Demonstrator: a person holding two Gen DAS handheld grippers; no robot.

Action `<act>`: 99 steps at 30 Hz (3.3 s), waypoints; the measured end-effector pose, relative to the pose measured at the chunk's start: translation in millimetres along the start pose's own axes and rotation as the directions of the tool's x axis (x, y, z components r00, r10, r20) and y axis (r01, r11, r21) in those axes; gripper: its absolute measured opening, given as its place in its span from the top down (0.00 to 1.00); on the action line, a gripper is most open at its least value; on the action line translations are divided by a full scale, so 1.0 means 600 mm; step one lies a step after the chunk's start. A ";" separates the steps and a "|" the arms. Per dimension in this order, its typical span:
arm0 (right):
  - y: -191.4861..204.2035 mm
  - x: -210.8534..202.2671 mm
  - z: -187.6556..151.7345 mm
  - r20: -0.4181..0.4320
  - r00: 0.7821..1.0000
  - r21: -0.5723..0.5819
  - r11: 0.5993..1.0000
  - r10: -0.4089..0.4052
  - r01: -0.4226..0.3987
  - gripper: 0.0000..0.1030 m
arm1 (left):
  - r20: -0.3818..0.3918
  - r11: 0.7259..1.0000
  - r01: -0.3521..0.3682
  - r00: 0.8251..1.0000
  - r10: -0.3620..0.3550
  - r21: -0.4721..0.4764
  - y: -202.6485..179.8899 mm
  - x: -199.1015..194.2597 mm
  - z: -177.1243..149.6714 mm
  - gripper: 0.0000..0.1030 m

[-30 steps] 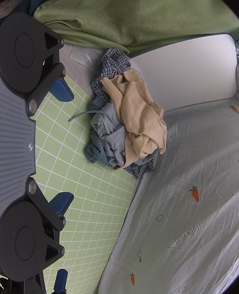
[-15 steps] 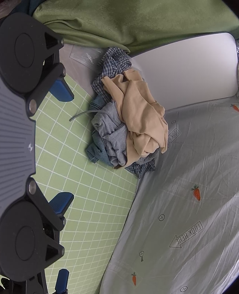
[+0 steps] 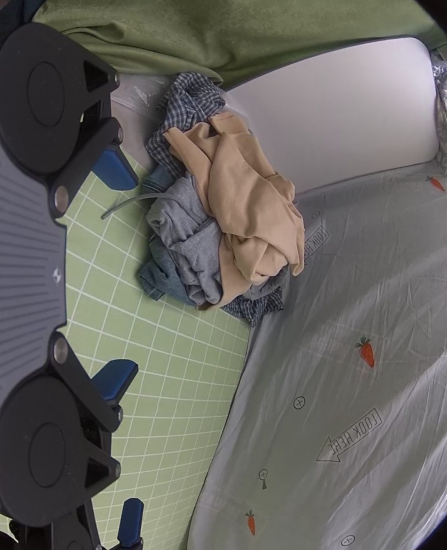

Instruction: Fold clothes

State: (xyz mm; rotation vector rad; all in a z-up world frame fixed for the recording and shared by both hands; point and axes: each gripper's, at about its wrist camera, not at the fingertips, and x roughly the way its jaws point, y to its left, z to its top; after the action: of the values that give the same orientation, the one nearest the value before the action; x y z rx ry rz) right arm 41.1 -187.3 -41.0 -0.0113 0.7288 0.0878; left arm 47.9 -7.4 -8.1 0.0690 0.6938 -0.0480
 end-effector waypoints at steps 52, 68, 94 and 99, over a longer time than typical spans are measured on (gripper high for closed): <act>0.104 0.342 0.286 0.040 0.969 0.135 0.959 0.246 -0.249 0.95 | -0.117 0.990 0.059 0.990 -0.075 -0.132 0.172 0.357 0.187 0.96; -0.101 0.055 0.058 0.046 0.999 0.305 0.952 -0.023 0.007 0.96 | -0.116 0.948 0.317 0.941 -0.317 -0.018 -0.048 0.116 0.083 0.97; -0.498 -0.208 -0.168 0.047 0.890 0.504 0.780 -0.454 0.372 0.63 | -0.166 0.989 0.012 0.985 -0.037 -0.149 -0.168 0.084 0.011 0.93; -0.535 -0.189 -0.213 -0.070 0.886 0.604 0.687 -0.458 0.403 0.51 | -0.230 0.983 0.080 0.966 -0.118 -0.166 -0.183 0.103 -0.001 0.60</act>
State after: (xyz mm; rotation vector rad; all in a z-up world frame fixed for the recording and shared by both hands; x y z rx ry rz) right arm -101.1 -520.9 -67.1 0.4376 0.6223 -0.6098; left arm 87.4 -118.1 -53.2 -0.1122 0.9396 -0.0823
